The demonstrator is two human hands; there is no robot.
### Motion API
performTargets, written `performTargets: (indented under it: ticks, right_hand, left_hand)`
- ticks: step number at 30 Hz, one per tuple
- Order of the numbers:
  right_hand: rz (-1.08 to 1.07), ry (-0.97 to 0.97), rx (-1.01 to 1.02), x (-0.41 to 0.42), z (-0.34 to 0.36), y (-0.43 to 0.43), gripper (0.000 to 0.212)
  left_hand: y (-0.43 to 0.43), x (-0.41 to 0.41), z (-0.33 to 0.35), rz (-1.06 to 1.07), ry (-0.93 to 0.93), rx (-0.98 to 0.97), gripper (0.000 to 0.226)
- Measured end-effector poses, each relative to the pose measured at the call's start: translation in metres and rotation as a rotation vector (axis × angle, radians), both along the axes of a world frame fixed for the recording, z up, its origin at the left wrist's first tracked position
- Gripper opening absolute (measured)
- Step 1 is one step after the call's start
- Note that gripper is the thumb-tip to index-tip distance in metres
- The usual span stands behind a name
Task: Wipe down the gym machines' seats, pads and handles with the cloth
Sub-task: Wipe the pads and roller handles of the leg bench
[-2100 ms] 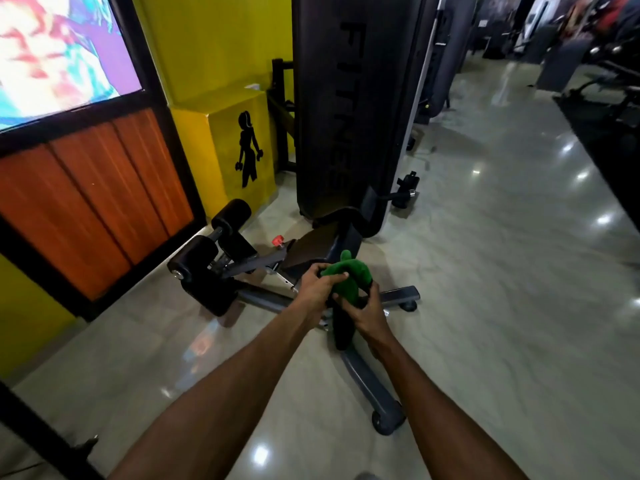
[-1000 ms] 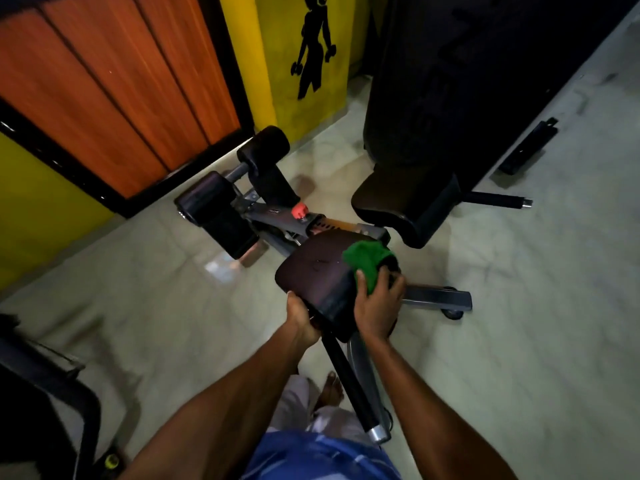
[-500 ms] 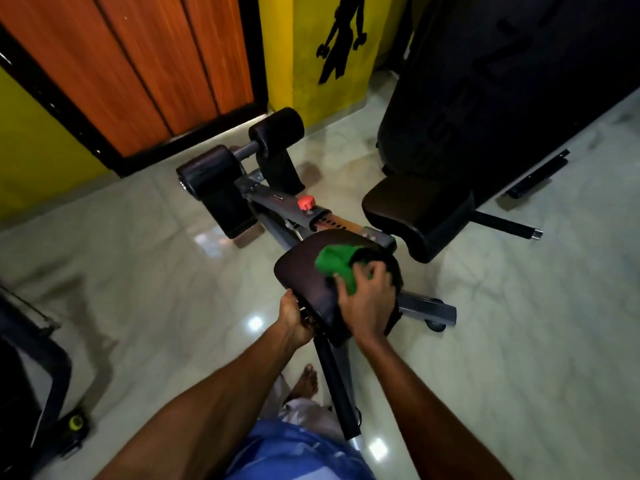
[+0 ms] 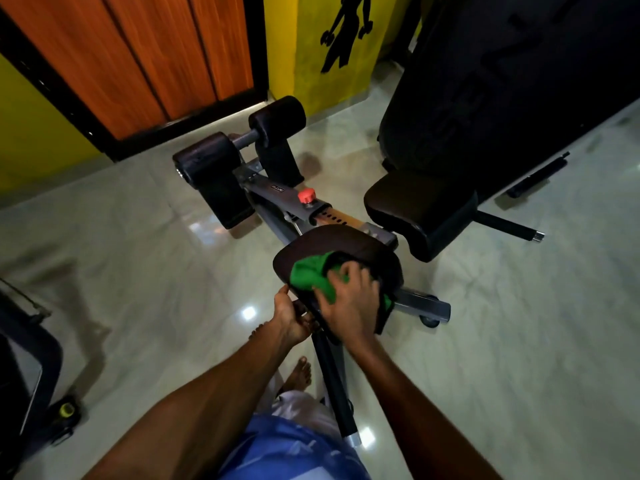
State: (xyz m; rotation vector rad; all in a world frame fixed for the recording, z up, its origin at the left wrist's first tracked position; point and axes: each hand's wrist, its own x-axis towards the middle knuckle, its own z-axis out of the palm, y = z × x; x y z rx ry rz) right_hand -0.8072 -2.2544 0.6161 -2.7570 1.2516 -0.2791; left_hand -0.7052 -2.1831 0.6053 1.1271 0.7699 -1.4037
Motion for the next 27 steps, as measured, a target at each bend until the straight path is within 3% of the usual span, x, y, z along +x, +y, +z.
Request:
performTargets:
  ticks: [2, 4, 9, 11, 14, 17, 20, 23, 27]
  right_hand:
    - [0.118, -0.069, 0.052, -0.018, -0.005, 0.015, 0.041]
    - [0.097, -0.182, 0.128, -0.043, -0.016, 0.003, 0.046]
    - [-0.550, -0.593, 0.339, -0.054, -0.039, -0.039, 0.085]
    - [-0.646, -0.611, 0.328, -0.036, -0.033, -0.023, 0.080]
    - [-0.428, -0.446, 0.281, -0.032, -0.034, 0.034, 0.055]
    - [-0.152, -0.265, 0.229, -0.055, -0.036, 0.034, 0.048]
    - [-0.195, -0.080, 0.099, -0.051, -0.025, -0.021, 0.048]
    - [-0.280, -0.061, 0.108, -0.018, -0.010, -0.057, 0.046]
    - [0.145, 0.021, 0.082, 0.004, -0.012, -0.027, 0.040]
  left_hand:
    - [0.002, 0.002, 0.000, 0.008, 0.007, -0.024, 0.049]
    - [0.003, 0.002, -0.001, 0.004, 0.018, -0.029, 0.054]
    - [0.003, 0.001, -0.006, -0.031, 0.004, -0.010, 0.060]
    - [0.003, 0.000, -0.006, -0.034, -0.001, -0.007, 0.058]
    - [0.003, 0.000, -0.005, -0.041, -0.007, 0.011, 0.057]
    - [0.001, 0.002, -0.005, -0.034, -0.017, 0.029, 0.057]
    - [0.001, -0.001, -0.007, -0.005, -0.032, 0.041, 0.056]
    - [-0.001, -0.002, -0.010, 0.025, -0.038, 0.074, 0.056]
    - [-0.006, -0.002, -0.007, 0.107, 0.026, 0.021, 0.054]
